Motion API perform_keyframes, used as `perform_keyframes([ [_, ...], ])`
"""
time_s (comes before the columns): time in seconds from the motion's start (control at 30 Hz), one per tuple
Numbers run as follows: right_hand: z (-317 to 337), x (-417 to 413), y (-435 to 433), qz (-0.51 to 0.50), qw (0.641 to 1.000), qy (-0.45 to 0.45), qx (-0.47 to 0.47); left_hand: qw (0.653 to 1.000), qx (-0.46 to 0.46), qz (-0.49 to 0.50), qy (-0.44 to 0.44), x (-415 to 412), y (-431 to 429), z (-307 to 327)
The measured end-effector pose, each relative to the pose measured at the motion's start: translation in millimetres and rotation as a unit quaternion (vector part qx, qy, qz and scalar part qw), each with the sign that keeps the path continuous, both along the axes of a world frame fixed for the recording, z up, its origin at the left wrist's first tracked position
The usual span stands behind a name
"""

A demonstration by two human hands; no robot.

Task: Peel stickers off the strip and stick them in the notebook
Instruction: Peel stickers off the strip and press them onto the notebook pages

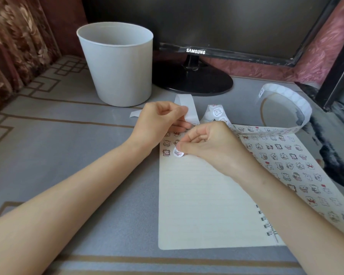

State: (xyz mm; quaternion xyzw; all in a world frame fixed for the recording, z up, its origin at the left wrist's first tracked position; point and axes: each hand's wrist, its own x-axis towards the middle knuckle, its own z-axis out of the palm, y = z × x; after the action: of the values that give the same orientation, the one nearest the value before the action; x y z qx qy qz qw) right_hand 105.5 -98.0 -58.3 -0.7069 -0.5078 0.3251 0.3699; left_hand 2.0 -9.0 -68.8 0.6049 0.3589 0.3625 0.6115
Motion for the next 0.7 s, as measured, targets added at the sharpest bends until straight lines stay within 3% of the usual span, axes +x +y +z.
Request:
perform_keyframes([
  [0.7, -8.0, -5.1, 1.2, -0.01, 0.996, -0.088, 0.027, 1.0, 0.005, -0.001, -0.002, -0.7, -1.2, 0.6],
])
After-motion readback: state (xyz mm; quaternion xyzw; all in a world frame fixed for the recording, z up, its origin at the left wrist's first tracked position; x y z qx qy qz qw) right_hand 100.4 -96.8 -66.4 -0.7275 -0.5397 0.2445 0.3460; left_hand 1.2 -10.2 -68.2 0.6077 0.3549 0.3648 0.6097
